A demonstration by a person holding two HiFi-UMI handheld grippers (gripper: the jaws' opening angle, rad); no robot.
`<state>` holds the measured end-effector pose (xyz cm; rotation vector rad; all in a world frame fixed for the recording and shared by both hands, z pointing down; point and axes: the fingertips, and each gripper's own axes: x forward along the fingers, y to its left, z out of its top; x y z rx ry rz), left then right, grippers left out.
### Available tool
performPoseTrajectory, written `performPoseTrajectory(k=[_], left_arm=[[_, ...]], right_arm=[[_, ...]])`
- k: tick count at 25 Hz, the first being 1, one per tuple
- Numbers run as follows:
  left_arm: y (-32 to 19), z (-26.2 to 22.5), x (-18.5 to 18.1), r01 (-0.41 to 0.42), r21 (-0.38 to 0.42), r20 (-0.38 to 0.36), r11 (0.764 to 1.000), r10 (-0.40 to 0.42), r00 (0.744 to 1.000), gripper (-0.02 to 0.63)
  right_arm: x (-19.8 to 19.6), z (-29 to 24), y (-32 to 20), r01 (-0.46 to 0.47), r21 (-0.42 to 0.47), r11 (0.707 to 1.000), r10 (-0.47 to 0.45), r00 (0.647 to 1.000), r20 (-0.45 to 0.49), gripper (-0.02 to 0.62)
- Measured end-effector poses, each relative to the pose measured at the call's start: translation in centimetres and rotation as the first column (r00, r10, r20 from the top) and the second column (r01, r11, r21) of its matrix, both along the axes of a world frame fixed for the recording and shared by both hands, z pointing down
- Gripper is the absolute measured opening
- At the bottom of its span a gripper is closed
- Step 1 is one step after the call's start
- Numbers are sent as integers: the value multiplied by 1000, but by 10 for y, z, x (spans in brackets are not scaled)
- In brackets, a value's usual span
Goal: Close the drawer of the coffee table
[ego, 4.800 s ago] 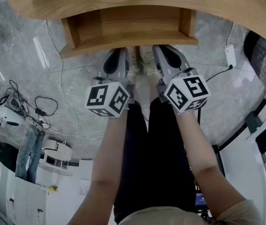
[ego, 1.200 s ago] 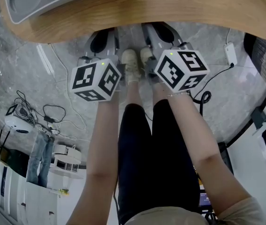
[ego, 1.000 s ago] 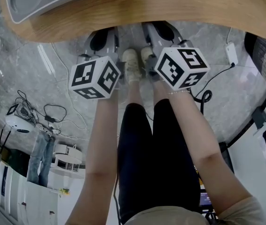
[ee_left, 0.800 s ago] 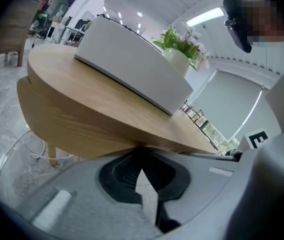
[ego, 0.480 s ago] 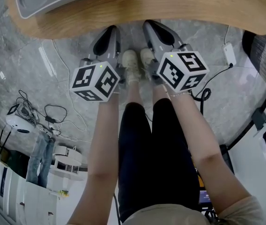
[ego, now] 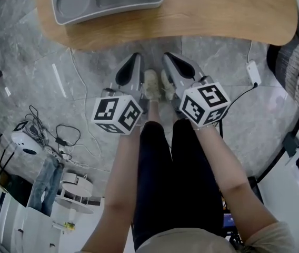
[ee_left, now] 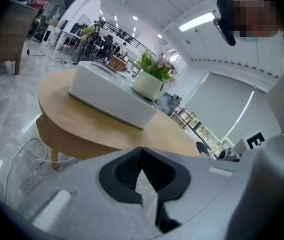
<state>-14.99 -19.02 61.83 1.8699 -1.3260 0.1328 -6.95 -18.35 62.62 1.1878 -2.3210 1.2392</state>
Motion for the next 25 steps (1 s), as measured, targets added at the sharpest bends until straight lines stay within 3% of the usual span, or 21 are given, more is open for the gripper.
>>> performPoseTrajectory(k=[7, 14, 25], left_arm=[[-4, -58, 2, -2, 46, -16, 999, 3, 1000, 3], [10, -130, 0, -44, 90, 16, 995, 43, 999, 2], [14, -225, 7, -101, 168, 48, 981, 95, 994, 2]], right_arm=[[-6, -59, 1, 40, 53, 998, -40, 999, -7, 2], [-11, -126, 10, 81, 88, 993, -81, 997, -10, 2], [-1, -228, 15, 23, 139, 990, -28, 999, 28, 2]])
